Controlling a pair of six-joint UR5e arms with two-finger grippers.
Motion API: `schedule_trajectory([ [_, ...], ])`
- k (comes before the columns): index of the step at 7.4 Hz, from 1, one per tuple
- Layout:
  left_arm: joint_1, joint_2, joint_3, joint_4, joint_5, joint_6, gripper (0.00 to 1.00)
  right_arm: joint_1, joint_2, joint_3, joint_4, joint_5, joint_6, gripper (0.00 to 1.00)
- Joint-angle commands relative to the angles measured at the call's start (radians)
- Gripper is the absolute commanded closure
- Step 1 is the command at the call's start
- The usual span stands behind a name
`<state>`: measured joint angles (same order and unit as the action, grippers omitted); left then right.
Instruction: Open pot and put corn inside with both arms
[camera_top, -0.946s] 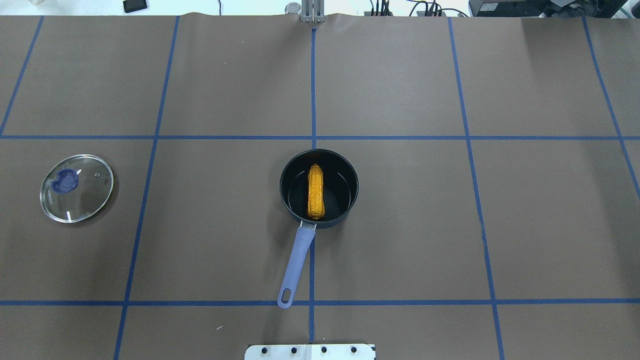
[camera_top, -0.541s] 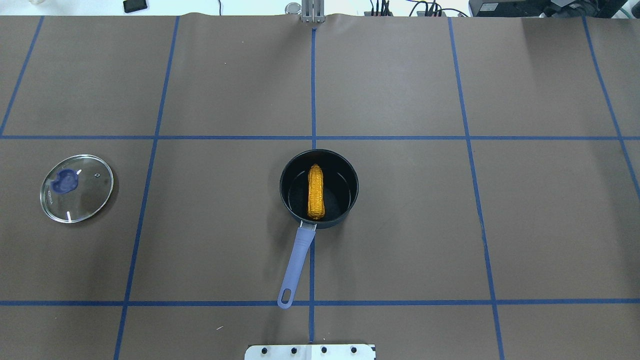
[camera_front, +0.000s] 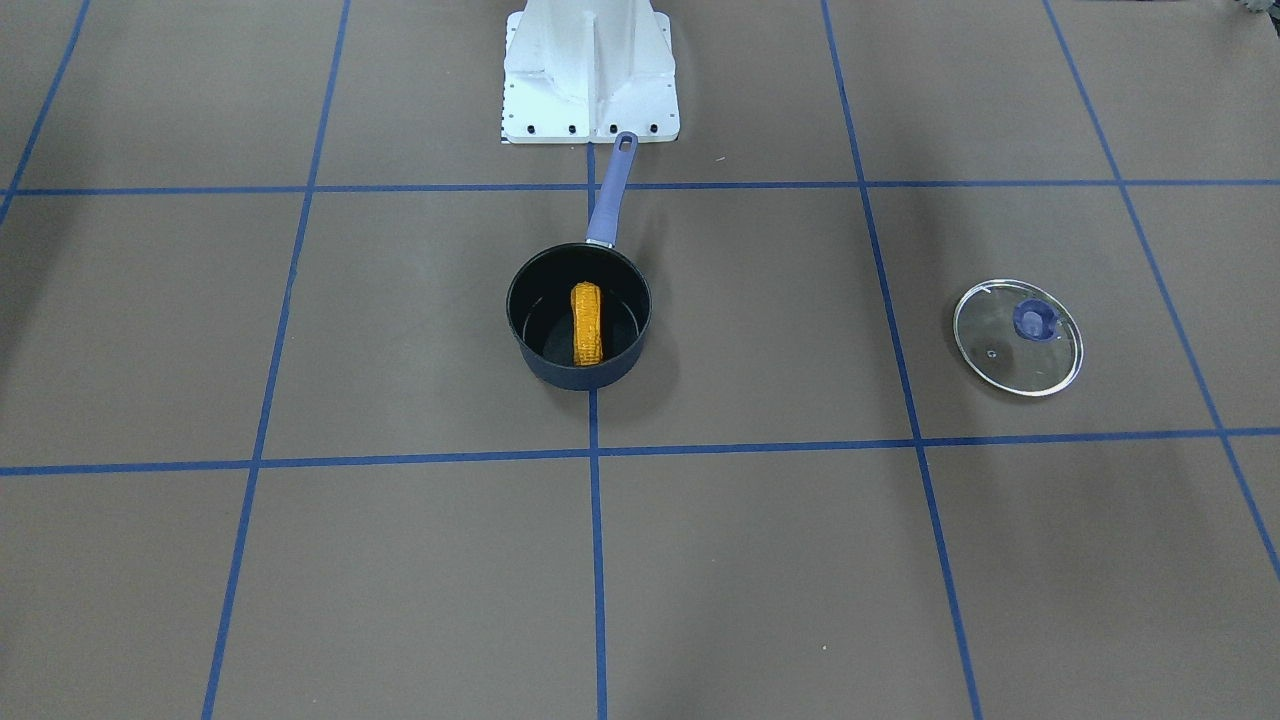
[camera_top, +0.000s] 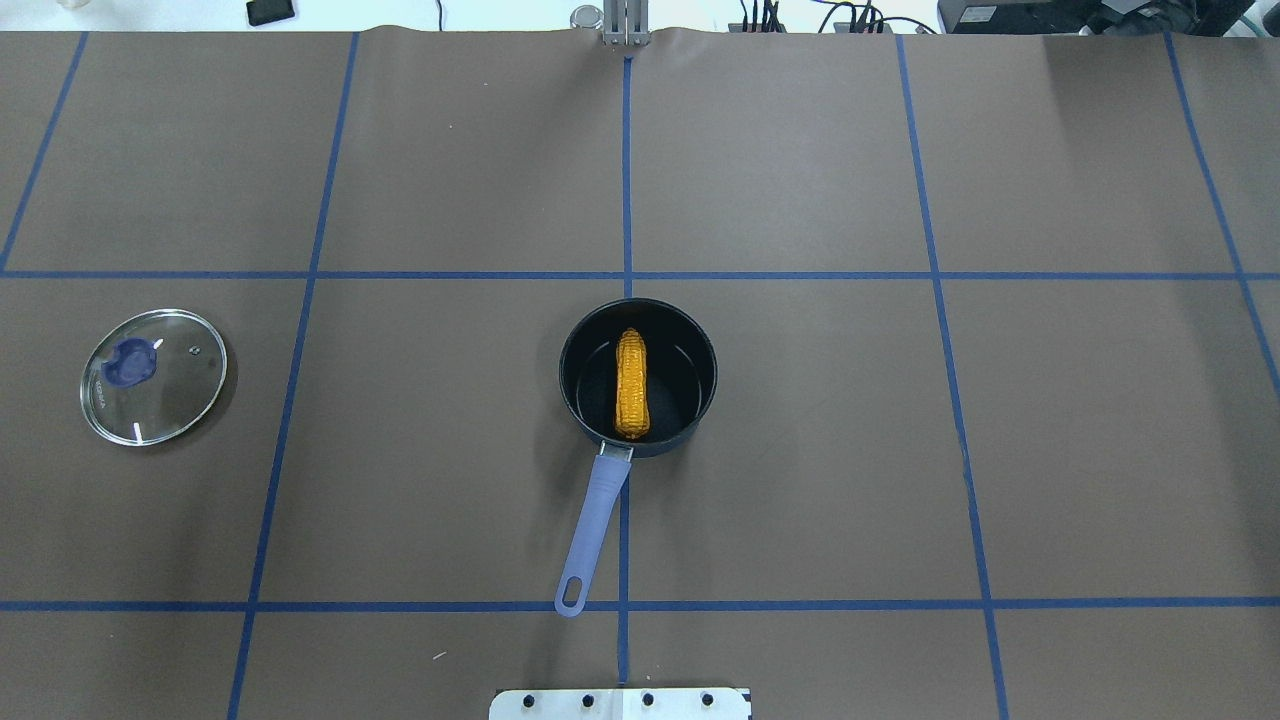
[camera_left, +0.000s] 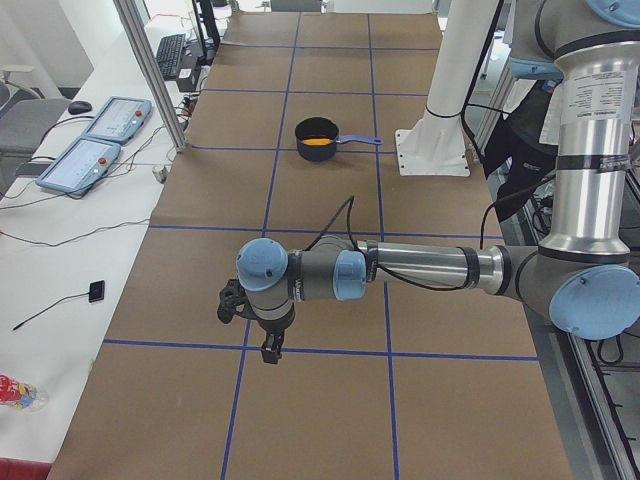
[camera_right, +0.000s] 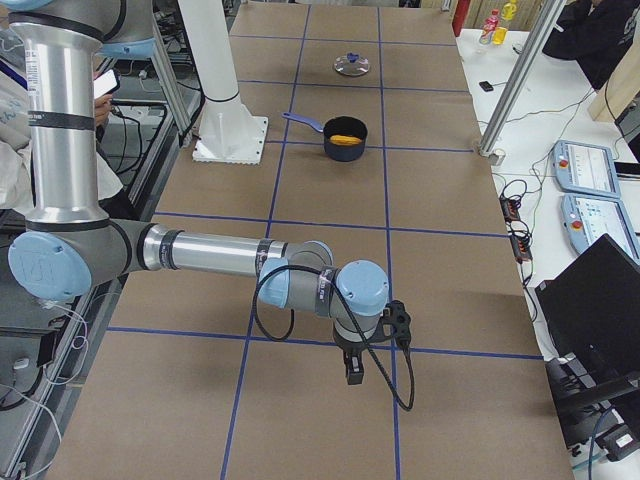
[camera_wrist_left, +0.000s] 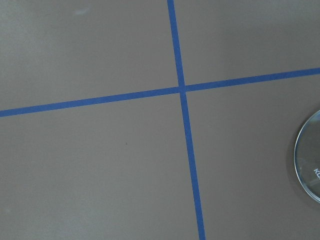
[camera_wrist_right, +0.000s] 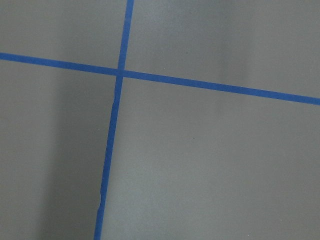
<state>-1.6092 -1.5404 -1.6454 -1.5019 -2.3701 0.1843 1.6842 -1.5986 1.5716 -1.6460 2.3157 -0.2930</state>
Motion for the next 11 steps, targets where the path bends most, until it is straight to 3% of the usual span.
schedule_trajectory([
  [1,0.000,0.013,0.002,-0.020,0.000,0.000,0.02,0.000,0.002,0.004,0.000,0.001,0.000,0.00],
  [11,0.000,0.033,-0.002,-0.020,0.000,0.000,0.02,-0.001,0.002,0.001,0.000,0.001,0.002,0.00],
])
